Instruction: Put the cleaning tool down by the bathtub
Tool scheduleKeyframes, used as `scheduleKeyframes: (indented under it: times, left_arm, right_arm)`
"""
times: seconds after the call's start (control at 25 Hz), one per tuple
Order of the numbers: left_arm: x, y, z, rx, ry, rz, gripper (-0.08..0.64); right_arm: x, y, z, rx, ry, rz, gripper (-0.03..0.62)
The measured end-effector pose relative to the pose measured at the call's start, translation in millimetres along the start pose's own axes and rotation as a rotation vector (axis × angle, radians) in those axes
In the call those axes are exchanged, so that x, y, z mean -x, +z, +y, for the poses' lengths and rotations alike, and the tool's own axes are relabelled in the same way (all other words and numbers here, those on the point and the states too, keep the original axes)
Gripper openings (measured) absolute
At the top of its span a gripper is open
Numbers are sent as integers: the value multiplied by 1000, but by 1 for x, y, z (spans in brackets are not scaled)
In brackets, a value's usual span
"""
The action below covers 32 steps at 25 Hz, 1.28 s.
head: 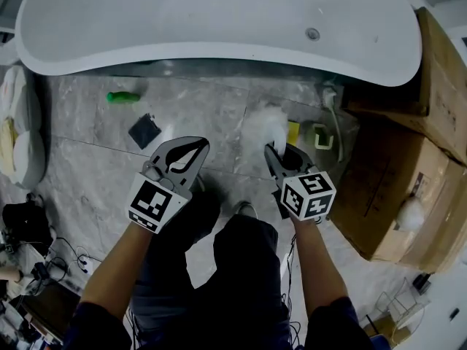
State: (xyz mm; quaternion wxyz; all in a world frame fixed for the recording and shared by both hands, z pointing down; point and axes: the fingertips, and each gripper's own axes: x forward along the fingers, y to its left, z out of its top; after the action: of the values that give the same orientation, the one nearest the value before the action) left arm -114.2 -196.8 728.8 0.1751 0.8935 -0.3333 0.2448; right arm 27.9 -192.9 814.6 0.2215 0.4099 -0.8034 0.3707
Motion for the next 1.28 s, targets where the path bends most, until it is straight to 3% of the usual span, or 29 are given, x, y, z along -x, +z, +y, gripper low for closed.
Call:
scheduleKeyframes:
  times: [0.72,1.28]
  left_arm:
    - [-129,-132,8,-2,-22,24,32]
    - [-177,-184,17,6,-21,55,32]
  right_arm:
    - [-148,-144,-120,-38,-68,97,87]
    - [-211,-217,-179,-13,-162,235,89]
